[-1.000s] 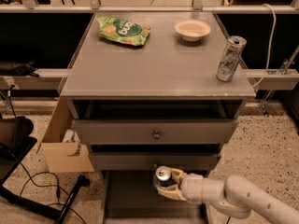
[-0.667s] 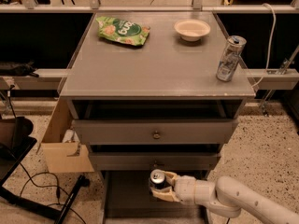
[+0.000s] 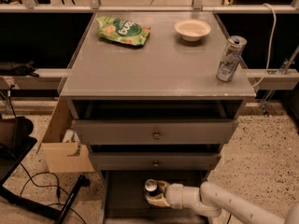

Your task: Place pepsi can into bottom drawer

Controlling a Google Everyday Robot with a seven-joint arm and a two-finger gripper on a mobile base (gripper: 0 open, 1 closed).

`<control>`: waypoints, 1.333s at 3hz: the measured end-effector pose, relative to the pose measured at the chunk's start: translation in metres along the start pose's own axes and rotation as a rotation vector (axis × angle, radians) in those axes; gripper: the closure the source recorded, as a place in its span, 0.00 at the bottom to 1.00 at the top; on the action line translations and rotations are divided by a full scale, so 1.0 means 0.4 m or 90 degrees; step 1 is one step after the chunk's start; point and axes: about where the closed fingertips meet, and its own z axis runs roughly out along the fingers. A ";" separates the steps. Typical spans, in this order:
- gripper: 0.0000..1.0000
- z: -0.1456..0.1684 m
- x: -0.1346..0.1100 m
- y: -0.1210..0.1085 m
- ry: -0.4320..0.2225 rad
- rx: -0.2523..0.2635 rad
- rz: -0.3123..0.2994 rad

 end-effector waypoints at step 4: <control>1.00 0.138 0.270 -0.042 -0.060 -0.103 -0.039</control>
Offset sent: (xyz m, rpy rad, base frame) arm 0.0157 0.0182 -0.1203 0.1447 -0.0427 0.1595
